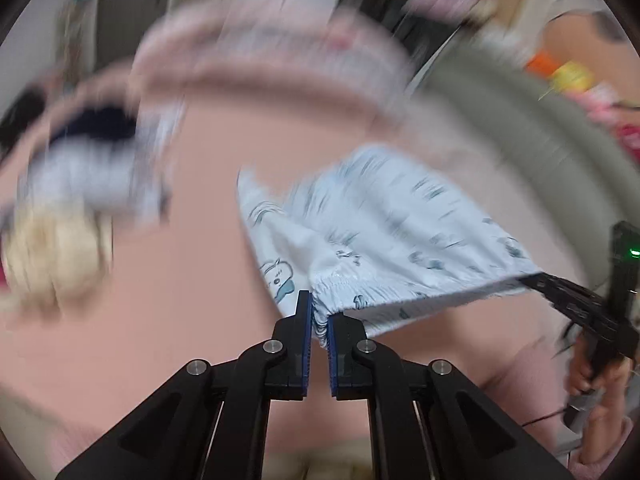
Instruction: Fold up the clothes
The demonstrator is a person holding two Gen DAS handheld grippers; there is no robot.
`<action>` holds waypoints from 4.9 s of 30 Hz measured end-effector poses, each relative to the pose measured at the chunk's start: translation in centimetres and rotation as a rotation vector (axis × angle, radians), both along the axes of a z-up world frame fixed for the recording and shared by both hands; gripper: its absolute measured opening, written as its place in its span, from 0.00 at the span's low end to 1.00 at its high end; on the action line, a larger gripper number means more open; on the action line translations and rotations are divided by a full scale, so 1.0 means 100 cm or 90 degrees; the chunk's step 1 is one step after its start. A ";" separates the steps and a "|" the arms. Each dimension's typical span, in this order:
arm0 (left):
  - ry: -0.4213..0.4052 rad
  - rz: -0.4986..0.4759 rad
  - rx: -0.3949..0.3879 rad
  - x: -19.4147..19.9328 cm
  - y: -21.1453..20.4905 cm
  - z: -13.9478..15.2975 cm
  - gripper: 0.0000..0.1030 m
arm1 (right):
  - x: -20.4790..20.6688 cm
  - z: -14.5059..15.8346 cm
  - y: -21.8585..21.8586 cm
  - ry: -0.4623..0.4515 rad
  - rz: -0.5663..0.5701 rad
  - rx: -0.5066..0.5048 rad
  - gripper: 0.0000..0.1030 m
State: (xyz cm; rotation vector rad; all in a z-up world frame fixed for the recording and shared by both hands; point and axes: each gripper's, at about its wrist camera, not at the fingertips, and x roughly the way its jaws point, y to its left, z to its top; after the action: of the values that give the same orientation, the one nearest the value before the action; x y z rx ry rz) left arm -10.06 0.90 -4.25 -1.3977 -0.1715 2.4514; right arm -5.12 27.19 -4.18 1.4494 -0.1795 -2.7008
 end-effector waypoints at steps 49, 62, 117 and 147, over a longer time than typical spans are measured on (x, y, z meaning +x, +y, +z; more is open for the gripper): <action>-0.247 0.021 0.185 0.000 -0.021 -0.137 0.12 | 0.013 -0.119 -0.002 -0.201 0.056 -0.094 0.34; -0.271 0.057 0.253 0.005 -0.041 -0.141 0.33 | 0.004 -0.126 0.002 -0.200 0.027 -0.116 0.35; -0.115 0.113 0.067 -0.248 -0.090 -0.144 0.48 | -0.294 -0.104 -0.154 -0.097 0.244 0.122 0.40; -0.084 0.165 0.067 -0.262 -0.130 -0.144 0.49 | -0.317 -0.090 -0.142 0.014 0.290 0.051 0.56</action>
State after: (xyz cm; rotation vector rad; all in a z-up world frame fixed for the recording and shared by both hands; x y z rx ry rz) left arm -36.24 -12.05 -18.61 -1.5762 -0.5357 2.5076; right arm -36.81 12.99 -13.15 1.2868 0.2356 -2.3706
